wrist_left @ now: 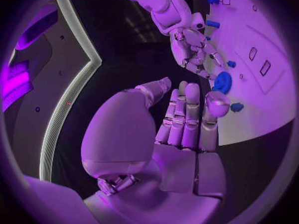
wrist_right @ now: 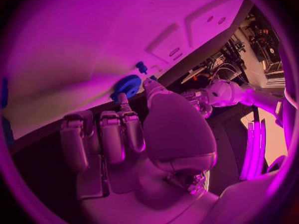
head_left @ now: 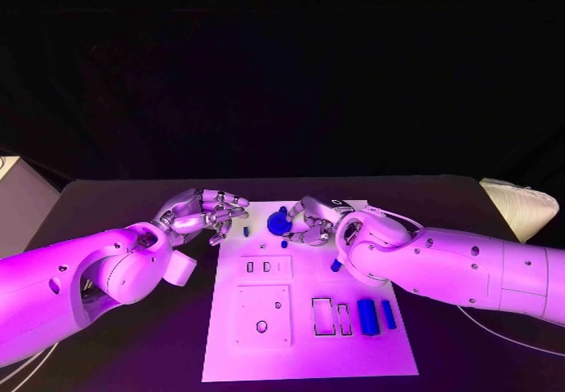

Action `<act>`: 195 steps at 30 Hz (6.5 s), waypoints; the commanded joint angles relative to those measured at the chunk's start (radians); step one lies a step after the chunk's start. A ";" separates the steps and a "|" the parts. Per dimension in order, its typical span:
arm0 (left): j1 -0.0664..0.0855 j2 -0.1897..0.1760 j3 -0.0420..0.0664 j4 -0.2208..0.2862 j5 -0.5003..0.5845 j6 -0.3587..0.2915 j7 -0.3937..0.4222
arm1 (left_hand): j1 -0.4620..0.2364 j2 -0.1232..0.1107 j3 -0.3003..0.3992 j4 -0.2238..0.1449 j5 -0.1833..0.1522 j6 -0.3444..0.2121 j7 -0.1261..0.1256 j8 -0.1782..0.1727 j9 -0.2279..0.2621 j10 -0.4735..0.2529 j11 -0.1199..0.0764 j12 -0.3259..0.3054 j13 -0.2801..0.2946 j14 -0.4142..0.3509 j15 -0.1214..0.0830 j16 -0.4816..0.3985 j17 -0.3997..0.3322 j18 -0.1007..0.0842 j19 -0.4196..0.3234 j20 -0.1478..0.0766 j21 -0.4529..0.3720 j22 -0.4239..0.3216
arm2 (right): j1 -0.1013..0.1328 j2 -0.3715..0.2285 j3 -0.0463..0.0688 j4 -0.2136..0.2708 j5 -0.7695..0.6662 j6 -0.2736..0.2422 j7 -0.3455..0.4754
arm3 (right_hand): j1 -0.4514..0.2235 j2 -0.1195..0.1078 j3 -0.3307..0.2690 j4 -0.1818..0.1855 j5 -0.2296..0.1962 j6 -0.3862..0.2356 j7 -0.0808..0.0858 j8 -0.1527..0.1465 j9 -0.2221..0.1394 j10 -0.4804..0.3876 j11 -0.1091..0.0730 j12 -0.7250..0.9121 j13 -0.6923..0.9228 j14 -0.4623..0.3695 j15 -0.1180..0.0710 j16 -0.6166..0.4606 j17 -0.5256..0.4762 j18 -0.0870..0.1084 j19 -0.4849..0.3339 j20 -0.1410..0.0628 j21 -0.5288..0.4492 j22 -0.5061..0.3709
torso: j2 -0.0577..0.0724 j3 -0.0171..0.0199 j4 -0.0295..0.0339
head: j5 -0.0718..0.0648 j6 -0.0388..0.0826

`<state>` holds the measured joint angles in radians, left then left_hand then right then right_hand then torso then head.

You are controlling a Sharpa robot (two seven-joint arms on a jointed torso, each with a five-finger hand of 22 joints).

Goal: Assemble the parts on the task board

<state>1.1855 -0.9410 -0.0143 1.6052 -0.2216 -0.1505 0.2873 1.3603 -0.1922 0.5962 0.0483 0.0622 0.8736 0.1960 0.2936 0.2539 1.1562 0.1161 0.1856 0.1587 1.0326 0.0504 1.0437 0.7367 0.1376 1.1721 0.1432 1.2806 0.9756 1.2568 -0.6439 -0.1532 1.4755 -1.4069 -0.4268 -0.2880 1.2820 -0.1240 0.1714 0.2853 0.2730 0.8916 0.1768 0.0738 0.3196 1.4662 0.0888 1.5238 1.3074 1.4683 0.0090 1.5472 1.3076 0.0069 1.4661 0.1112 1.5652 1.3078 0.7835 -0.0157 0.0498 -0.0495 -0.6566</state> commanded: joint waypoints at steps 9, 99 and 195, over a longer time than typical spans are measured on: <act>0.002 -0.001 0.001 0.002 0.003 0.015 0.004 | -0.007 0.001 0.007 -0.004 -0.004 -0.005 -0.002 -0.001 0.002 -0.008 0.002 0.008 0.003 -0.003 -0.001 0.001 0.002 -0.014 -0.004 0.003 0.006 0.003 | -0.005 -0.020 -0.004 0.029 0.004 0.023 -0.010 | -0.008 -0.005 0.010 0.004 -0.005 0.015 0.000 0.006 -0.001 0.059 0.004 0.006 0.216 0.090 0.007 0.006 0.207 -0.007 0.105 0.007 0.006 0.263 | 0.000 -0.0011 0.0012 | -0.002 -0.001; 0.001 0.024 0.000 -0.026 0.003 0.026 -0.002 | -0.009 0.001 0.011 -0.008 -0.004 -0.006 -0.002 -0.001 0.004 -0.009 0.002 0.009 0.006 -0.004 -0.001 0.000 0.002 -0.014 -0.005 0.003 0.008 0.003 | -0.003 0.092 -0.002 -0.096 -0.116 -0.092 -0.067 | 0.063 -0.088 0.207 -0.092 -0.124 0.148 -0.065 0.183 0.049 0.067 -0.055 0.008 0.224 0.091 -0.046 0.005 0.211 -0.007 0.105 -0.043 0.006 0.263 | -0.001 -0.0006 0.0011 | -0.002 -0.010; -0.007 0.026 -0.005 -0.057 0.003 0.035 -0.001 | -0.014 0.001 0.014 -0.011 -0.004 -0.009 0.000 -0.002 0.005 -0.013 0.003 0.010 0.008 -0.007 0.000 -0.002 0.002 -0.013 -0.012 0.004 0.006 -0.002 | -0.034 -0.236 -0.009 -0.148 0.194 -0.060 0.335 | 0.220 -0.040 0.103 -0.023 -0.089 0.046 -0.020 0.144 -0.006 0.048 -0.015 -0.012 0.207 0.087 -0.013 -0.001 0.198 -0.007 0.105 -0.011 0.006 0.263 | -0.015 0.0228 -0.0194 | -0.005 -0.020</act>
<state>1.1785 -0.9161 -0.0199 1.5468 -0.2209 -0.1321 0.2818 1.3563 -0.1883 0.6060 0.0385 0.0622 0.8736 0.1960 0.2937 0.2576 1.1526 0.1198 0.1925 0.1661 1.0326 0.0504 1.0437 0.7378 0.1376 1.1685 0.1467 1.2846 0.9749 1.2233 -0.8815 -0.1619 1.3275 -1.2063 -0.4857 0.0464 1.4992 -0.1647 0.2708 0.2633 0.1780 0.9328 0.1569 0.2164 0.3124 1.4665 0.0818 1.5065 1.3073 1.4685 0.0015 1.5451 1.3074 0.0068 1.4661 0.1076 1.5652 1.3080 0.7683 0.0063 0.0309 -0.0563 -0.6772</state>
